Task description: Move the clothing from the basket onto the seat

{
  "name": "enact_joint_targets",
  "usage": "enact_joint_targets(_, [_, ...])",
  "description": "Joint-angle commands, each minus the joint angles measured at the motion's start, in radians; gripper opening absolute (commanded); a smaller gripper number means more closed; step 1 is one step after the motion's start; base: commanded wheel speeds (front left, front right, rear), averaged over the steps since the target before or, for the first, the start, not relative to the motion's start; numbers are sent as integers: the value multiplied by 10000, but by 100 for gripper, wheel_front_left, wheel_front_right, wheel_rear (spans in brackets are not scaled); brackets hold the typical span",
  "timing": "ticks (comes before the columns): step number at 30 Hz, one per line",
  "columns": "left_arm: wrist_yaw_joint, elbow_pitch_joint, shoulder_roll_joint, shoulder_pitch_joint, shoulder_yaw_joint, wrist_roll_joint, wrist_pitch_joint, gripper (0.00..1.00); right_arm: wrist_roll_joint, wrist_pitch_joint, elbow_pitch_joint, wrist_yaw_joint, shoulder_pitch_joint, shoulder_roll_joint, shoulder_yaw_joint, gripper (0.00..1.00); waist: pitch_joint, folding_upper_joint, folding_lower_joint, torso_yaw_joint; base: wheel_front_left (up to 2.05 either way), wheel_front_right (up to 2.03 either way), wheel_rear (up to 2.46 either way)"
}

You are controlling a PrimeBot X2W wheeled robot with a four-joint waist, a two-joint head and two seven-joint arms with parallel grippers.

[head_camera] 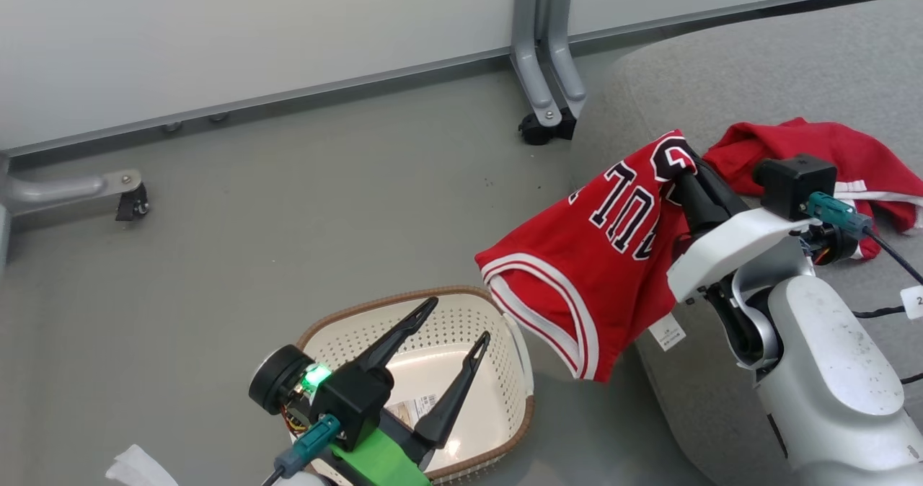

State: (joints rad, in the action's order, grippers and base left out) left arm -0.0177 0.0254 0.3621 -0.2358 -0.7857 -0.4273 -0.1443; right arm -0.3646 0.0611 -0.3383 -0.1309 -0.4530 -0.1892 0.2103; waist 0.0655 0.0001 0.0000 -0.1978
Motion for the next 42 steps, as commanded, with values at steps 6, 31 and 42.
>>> enact_joint_targets(6, [-18,112,226,-155,-43,96,177,100,254,-209,282,3,192,-135,-484,0,539,-1,0,-1438,0,0,0])
enact_joint_targets(31, [261,1297,976,-1629,44,590,1144,100,403,-191,544,3,-2258,-662,-3313,0,3005,-1,0,-2380,0,0,0])
enact_joint_targets(42, [526,1917,1210,-3006,285,1066,1393,100,114,-139,-793,3,-4996,-2015,-5096,0,5164,-1,0,-1098,0,0,0])
